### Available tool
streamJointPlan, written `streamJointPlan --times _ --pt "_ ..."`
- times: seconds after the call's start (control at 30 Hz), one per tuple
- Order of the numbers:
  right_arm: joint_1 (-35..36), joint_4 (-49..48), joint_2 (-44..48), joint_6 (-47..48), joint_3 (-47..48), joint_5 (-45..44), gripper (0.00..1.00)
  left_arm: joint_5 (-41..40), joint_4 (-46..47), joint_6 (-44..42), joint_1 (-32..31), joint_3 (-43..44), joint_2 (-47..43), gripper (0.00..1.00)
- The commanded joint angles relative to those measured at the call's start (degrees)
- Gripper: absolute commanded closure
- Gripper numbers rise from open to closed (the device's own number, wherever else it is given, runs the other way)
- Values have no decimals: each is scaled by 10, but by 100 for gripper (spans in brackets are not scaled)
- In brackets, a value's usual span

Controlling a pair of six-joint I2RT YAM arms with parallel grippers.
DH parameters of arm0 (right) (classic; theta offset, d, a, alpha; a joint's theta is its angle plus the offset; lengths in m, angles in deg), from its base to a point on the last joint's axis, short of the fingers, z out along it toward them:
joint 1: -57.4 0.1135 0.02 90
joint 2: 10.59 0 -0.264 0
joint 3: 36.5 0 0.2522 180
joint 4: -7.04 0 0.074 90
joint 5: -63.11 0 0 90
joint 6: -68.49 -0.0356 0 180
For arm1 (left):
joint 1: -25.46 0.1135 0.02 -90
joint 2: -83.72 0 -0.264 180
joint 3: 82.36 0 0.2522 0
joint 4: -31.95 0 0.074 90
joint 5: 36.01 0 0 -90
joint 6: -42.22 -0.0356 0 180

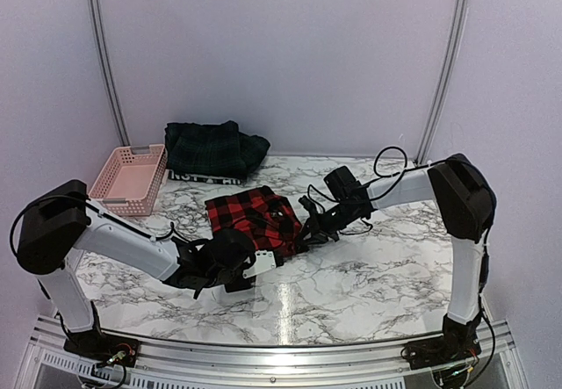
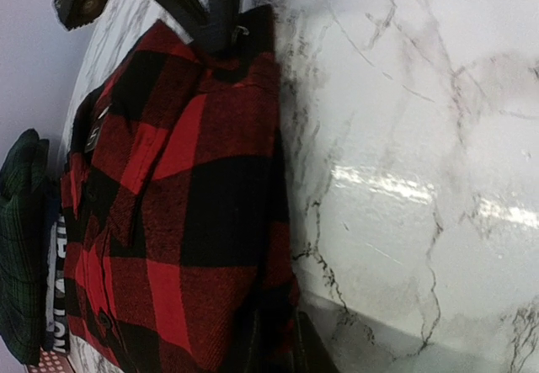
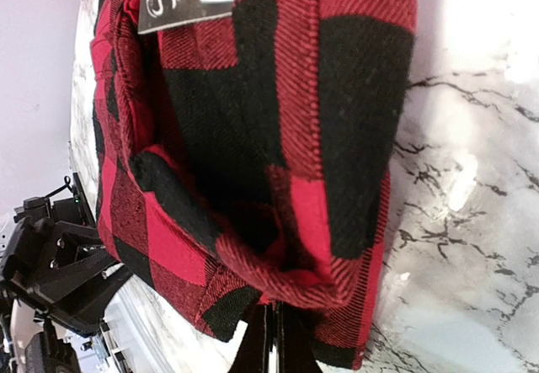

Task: Fold and stack the mixed laundry pile
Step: Adjust the square-folded T-shirt at the center of the board.

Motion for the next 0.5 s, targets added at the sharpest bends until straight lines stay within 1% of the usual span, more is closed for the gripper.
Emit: streamJointPlan --times 0.0,0.03,0.13,0.23,0.3,0.47 --pt "-1 -13 10 -3 4 20 100 22 -23 7 -2 1 4 78" --pt "0 -12 10 -3 6 23 98 21 -21 8 -2 2 5 76" --pt "5 -9 11 0 9 30 87 17 -19 8 -2 7 13 73" --pt "12 -11 12 -2 11 33 85 17 -19 6 -2 12 21 73" --pt "16 -12 10 -5 13 33 83 15 -18 5 -2 14 29 76" --pt "23 -8 -1 -9 12 21 78 7 -18 10 -2 23 40 89"
